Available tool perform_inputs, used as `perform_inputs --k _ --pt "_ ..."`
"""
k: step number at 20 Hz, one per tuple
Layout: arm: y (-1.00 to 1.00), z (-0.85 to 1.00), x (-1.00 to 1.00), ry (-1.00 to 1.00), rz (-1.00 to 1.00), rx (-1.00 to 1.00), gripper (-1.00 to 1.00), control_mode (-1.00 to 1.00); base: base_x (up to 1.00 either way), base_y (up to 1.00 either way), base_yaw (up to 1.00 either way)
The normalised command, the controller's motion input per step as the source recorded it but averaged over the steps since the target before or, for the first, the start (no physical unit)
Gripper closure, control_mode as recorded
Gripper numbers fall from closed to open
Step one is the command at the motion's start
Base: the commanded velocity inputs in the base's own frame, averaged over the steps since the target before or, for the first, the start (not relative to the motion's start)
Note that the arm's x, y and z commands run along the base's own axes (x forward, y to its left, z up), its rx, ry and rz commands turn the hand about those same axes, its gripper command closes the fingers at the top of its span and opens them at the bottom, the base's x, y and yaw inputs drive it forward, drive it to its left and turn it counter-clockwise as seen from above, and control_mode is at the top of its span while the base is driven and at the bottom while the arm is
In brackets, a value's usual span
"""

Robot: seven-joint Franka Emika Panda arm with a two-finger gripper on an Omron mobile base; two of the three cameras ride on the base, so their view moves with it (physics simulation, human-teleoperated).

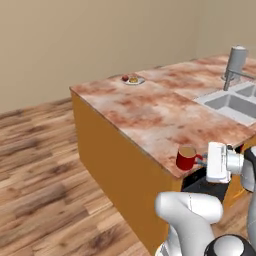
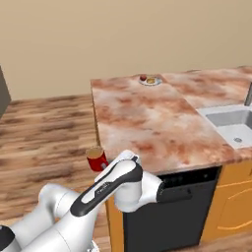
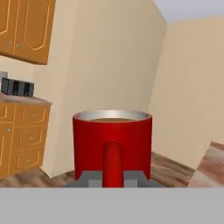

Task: Pick up the brewed coffee from the coffee machine and place it next to the breakfast plate on the dining counter.

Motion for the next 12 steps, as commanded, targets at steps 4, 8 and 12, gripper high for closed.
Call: perform_inputs --k 4,8,12 --pt "0.0 0.0 0.0 0.0 0.0 0.0 1.0 1.0 -0.04 1.0 0.53" --pt "0.0 0.0 0.0 0.0 0.0 0.0 1.0 1.0 0.54 0.99 0.25" --pt "0.0 0.0 0.0 0.0 0.0 0.0 1.0 1.0 0.91 0.61 -0.04"
